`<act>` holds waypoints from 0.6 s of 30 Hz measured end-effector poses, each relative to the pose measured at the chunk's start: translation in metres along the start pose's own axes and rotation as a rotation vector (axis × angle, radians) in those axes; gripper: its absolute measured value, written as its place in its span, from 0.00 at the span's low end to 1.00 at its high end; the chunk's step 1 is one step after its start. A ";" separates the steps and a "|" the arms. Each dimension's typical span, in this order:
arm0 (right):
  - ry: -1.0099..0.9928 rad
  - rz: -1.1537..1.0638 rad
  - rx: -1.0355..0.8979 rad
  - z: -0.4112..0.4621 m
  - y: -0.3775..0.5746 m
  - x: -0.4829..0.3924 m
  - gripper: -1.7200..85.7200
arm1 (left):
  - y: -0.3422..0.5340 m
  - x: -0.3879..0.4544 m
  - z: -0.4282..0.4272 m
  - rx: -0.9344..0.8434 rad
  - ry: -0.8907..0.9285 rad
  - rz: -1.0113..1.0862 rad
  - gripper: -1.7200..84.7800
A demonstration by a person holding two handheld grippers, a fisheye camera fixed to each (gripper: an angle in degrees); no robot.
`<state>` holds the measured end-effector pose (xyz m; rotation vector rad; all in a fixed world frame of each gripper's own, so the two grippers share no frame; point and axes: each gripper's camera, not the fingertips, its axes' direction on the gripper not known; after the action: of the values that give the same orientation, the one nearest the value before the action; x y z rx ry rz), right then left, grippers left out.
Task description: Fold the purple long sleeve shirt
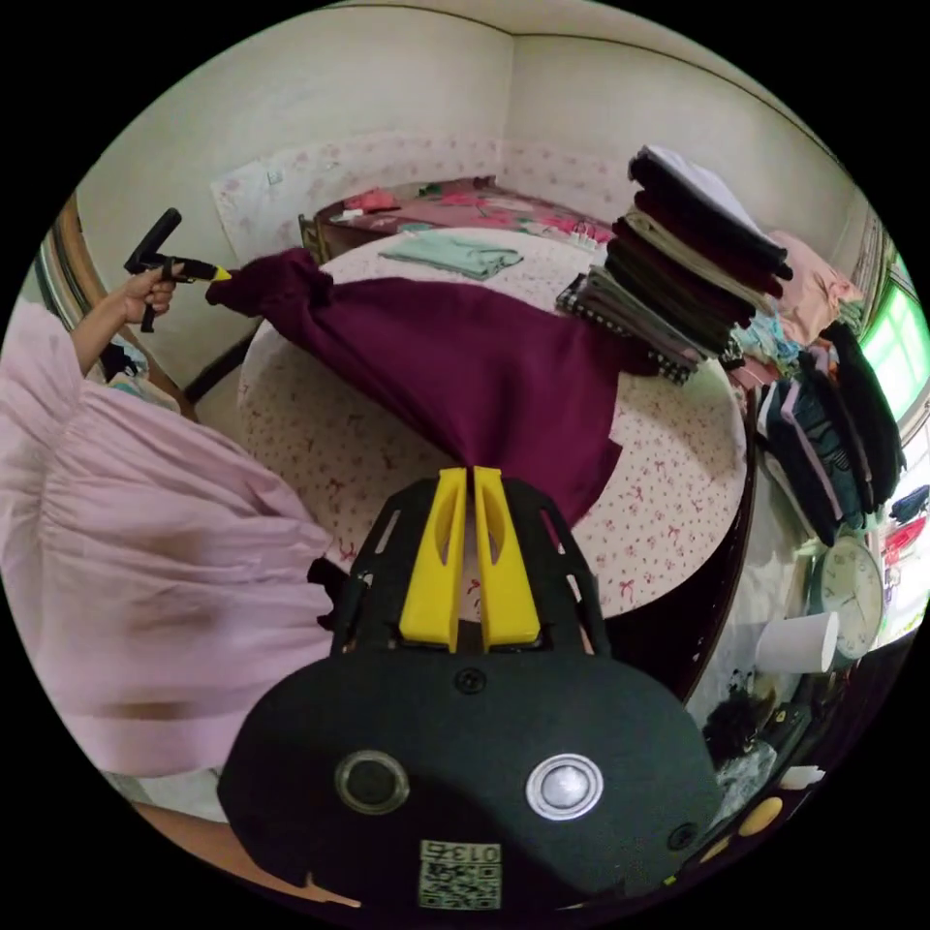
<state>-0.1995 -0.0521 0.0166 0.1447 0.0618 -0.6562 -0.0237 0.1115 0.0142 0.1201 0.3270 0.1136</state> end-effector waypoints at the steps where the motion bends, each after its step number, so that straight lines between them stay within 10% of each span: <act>1: -0.019 0.010 -0.052 0.015 0.007 -0.002 0.03 | 0.008 -0.010 0.016 -0.055 0.014 -0.038 0.02; 7: -0.021 0.069 -0.383 0.109 0.033 -0.017 0.03 | 0.059 -0.059 0.091 -0.248 -0.007 -0.291 0.02; 18: -0.022 0.192 -0.178 0.082 0.028 0.037 0.02 | 0.008 -0.062 0.040 0.058 -0.050 -0.316 0.12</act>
<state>-0.1521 -0.0651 0.0974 -0.0278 0.0835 -0.4583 -0.0697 0.1075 0.0727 0.1274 0.2959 -0.2117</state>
